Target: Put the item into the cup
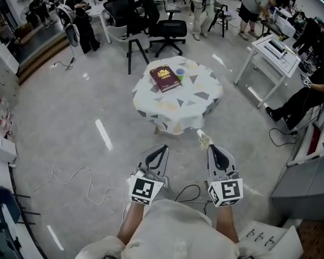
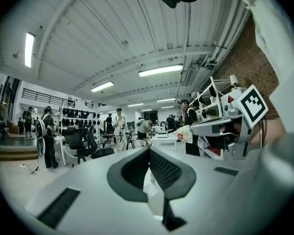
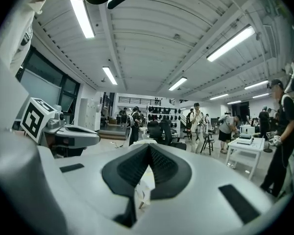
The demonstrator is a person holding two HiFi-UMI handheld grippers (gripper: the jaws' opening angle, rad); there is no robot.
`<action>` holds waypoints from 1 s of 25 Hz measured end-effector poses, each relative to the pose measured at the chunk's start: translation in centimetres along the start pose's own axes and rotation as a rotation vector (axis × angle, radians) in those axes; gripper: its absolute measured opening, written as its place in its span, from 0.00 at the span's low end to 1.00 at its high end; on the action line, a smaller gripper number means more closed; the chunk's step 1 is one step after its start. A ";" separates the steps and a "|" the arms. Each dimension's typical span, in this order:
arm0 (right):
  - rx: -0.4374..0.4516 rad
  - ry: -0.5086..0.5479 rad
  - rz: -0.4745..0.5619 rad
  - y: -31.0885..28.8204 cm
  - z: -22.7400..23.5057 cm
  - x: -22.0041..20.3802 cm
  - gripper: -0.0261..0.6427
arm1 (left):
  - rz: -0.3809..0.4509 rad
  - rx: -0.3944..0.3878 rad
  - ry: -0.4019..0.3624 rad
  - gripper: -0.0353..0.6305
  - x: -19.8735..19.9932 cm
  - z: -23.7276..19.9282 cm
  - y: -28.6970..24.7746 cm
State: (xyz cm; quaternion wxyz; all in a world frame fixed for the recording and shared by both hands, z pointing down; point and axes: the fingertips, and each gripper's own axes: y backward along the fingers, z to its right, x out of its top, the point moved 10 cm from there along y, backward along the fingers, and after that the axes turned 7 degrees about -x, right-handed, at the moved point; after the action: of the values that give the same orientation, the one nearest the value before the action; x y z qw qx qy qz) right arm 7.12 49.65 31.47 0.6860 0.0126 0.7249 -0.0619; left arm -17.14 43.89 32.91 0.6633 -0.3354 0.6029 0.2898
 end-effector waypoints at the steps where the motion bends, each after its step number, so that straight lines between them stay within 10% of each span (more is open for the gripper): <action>1: -0.007 -0.003 -0.007 -0.9 0.0 0.0 0.05 | -0.002 -0.006 0.001 0.07 0.0 -0.9 -0.6; 25: -0.094 0.015 -0.097 -14.7 -3.3 -0.1 0.05 | 0.000 -0.106 0.048 0.07 -1.9 -15.2 -7.4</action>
State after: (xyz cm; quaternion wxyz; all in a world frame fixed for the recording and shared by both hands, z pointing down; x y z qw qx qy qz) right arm 2.38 35.46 32.84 0.6766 -0.0546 0.7318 -0.0608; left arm -20.71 27.39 34.76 0.6299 -0.3771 0.6024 0.3132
